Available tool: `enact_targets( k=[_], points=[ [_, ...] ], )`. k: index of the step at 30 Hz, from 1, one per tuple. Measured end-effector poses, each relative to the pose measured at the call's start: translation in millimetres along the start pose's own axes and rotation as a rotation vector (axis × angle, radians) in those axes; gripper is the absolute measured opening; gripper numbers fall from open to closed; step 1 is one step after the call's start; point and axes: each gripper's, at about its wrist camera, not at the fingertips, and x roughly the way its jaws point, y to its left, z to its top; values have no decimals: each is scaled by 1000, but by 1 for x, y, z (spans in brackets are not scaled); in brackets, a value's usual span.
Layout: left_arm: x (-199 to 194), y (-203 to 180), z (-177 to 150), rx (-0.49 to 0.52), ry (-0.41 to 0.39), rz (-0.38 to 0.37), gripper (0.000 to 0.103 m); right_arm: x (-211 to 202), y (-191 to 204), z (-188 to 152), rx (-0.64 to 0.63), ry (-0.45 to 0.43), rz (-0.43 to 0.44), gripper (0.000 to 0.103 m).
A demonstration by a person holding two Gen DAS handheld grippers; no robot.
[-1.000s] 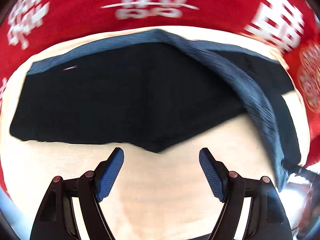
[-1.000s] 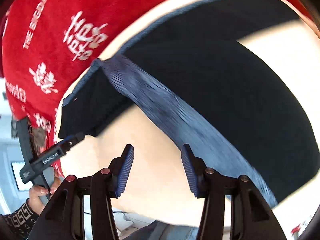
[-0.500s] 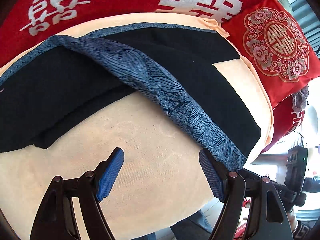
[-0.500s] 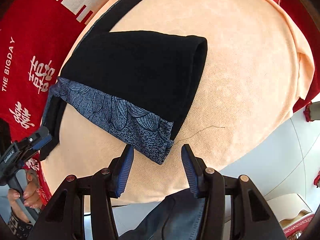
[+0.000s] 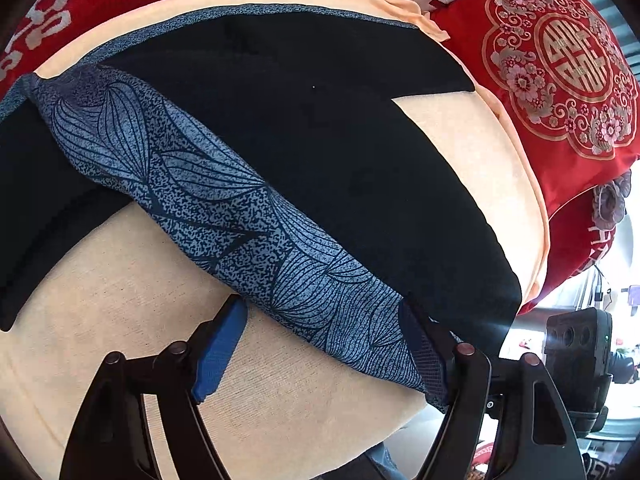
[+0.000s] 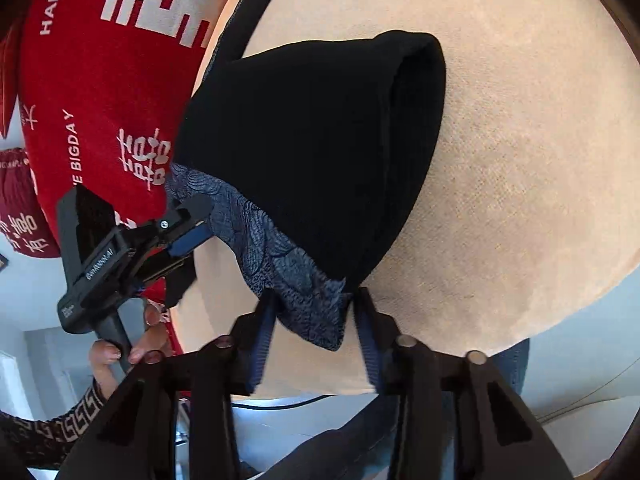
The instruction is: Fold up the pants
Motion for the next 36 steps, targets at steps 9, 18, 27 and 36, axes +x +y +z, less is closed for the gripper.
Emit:
enact_targets(
  k=[9,18,27,36],
  points=[
    [-34,-10,22,-45,-39,-128,11,-45,75,27,-139,-38,89,13],
    [-76,-35,109,18,-220,-93,24,-70,166,174,-383,-79,32,13],
    [-99,27,116,-124,-313,254,56,-20,167,326,-404,-65,-252,23],
    [-57,130,93,-389,-180,473,55,-34,141,299,-401,-106,-374,60]
  ],
)
